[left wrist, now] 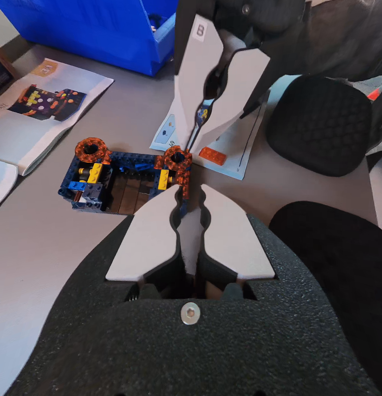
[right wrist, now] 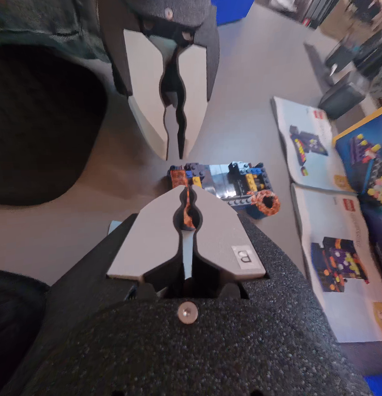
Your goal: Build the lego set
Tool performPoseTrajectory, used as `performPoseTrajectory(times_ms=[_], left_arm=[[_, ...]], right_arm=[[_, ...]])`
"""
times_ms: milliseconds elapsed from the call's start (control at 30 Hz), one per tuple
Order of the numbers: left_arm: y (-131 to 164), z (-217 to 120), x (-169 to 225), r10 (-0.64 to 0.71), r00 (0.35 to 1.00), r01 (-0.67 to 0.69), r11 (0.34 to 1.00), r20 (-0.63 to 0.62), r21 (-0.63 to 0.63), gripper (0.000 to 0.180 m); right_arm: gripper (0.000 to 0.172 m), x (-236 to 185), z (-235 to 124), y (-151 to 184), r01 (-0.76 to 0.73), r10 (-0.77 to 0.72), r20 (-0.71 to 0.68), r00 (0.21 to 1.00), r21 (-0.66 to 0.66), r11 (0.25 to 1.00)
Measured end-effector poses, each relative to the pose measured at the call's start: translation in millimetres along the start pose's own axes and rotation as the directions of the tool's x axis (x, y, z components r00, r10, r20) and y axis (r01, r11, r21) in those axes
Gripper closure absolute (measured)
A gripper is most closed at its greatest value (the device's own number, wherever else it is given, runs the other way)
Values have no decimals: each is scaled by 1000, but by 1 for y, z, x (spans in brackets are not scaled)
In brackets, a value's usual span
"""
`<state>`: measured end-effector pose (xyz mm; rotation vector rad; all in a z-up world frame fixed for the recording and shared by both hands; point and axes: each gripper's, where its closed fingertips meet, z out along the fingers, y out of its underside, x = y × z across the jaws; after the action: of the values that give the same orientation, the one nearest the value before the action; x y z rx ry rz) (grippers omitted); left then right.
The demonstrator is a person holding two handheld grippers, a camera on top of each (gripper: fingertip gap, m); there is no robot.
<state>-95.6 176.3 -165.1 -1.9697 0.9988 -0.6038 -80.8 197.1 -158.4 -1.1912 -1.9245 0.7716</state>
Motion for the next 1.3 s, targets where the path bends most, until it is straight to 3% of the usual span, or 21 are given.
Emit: performPoseTrajectory(times_ms=[100, 233, 1067, 1200, 1300], left_arm=[[-3, 4, -7, -9, 999, 7, 999, 48, 42, 175], [4, 12, -4, 0, 999, 0, 1000, 36, 1, 180], [11, 20, -3, -239, 969, 240, 971, -58, 3, 180], [10, 20, -2, -219, 974, 220, 975, -60, 12, 180], [8, 18, 0, -71, 997, 72, 997, -27, 23, 180]], right_arm=[[172, -5, 6, 4, -31, 31, 17, 999, -5, 999], [172, -7, 15, 7, -64, 64, 10, 998, -25, 998], [171, -10, 23, 15, -225, 228, 46, 973, -67, 972], [172, -11, 23, 13, -232, 236, 63, 970, -65, 971], [164, -10, 7, -1, -251, 249, 126, 960, 0, 968]])
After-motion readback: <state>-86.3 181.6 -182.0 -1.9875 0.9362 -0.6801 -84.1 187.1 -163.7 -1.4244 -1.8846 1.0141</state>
